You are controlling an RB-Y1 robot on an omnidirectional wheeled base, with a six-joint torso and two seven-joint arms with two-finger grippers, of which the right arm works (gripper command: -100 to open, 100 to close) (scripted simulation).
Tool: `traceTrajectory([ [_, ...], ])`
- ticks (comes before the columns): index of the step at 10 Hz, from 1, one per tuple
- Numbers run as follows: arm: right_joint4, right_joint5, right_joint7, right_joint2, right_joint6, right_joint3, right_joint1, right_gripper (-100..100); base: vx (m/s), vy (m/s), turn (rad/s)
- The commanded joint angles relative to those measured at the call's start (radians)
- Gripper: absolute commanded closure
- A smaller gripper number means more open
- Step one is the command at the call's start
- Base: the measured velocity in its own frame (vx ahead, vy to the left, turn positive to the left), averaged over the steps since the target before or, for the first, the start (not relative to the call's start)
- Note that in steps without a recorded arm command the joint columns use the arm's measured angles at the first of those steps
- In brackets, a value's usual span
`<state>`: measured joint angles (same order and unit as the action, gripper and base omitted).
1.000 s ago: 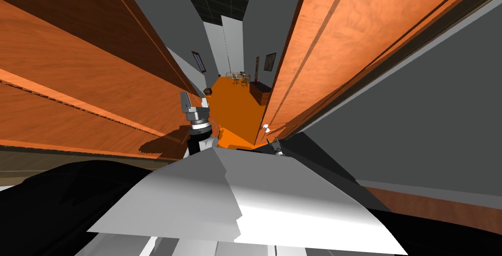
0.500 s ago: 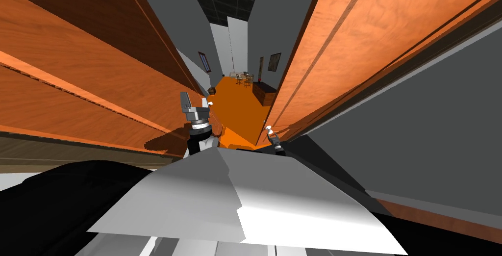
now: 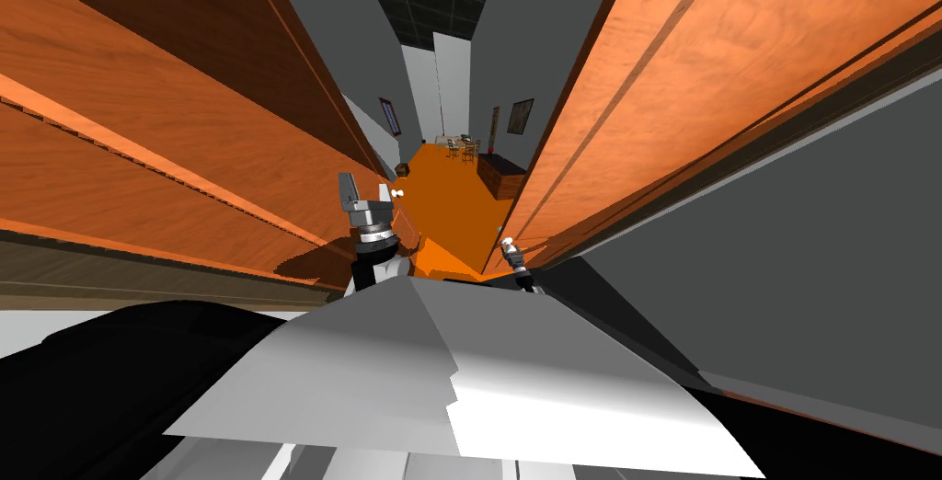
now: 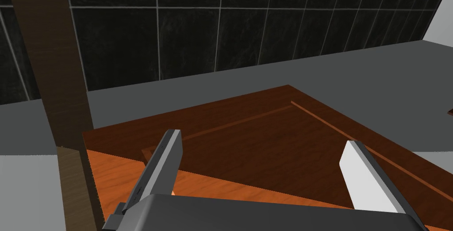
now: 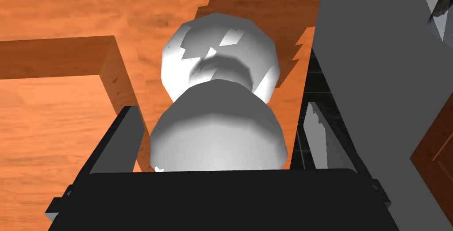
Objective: Push the door open
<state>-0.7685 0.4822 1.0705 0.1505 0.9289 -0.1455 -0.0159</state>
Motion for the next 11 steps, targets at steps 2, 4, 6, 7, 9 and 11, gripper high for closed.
traceTrajectory([
  [2,-0.001,0.001,-0.001,0.000,0.002,0.000,-0.002,100,0.000,-0.001,-0.008],
  [4,-0.001,0.001,-0.001,0.000,0.002,0.000,-0.002,100,0.000,0.000,0.000],
  [6,-0.001,0.001,-0.001,0.000,0.002,0.000,-0.002,100,0.000,0.000,0.000],
  [7,-0.005,-0.021,-0.036,-0.001,0.003,0.004,-0.004,100,0.017,-0.001,0.035],
  [9,-0.010,-0.045,-0.073,-0.002,0.005,0.010,-0.007,100,0.035,0.000,0.038],
  [11,-0.014,-0.074,-0.116,-0.003,0.006,0.016,-0.010,100,0.034,-0.003,0.044],
])
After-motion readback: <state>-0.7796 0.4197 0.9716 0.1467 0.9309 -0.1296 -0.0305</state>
